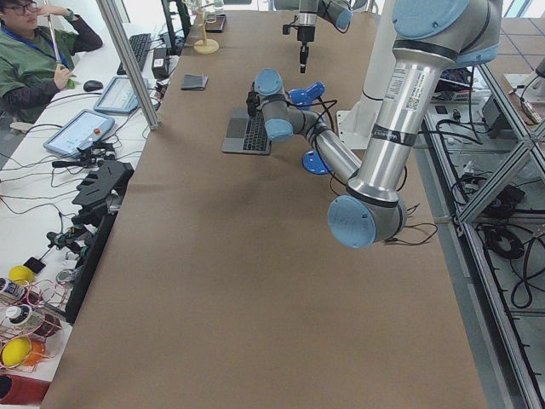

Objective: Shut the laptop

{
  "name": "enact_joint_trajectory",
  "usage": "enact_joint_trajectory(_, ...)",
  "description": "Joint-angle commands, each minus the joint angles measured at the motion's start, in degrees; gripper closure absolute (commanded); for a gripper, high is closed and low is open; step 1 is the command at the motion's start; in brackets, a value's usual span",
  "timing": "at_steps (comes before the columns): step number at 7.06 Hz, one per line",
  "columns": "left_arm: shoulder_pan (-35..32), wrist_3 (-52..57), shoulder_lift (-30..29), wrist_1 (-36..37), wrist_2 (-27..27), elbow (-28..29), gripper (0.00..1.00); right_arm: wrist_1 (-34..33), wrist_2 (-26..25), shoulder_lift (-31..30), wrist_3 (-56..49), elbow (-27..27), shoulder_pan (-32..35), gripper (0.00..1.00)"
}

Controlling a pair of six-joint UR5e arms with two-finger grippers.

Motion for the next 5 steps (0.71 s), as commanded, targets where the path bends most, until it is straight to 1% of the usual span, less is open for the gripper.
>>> enact_joint_trajectory(1, 0.15, -0.01, -0.75, 0.0, 0.0, 0.61, 1.0, -4.59, -1.57, 4.24, 0.1, -2.23, -0.15, 1.0)
enact_joint_trajectory(2, 0.24, -0.01, -0.84, 0.0, 0.0, 0.78, 1.0, -4.59, -2.45, 5.81, 0.01, -4.33, -0.06, 1.0)
enact_joint_trajectory(5, 0.5, -0.19, -1.54, 0.0, 0.0, 0.7, 1.0, -4.51, -3.08, 6.88, -0.69, -5.76, 2.3, 1.0)
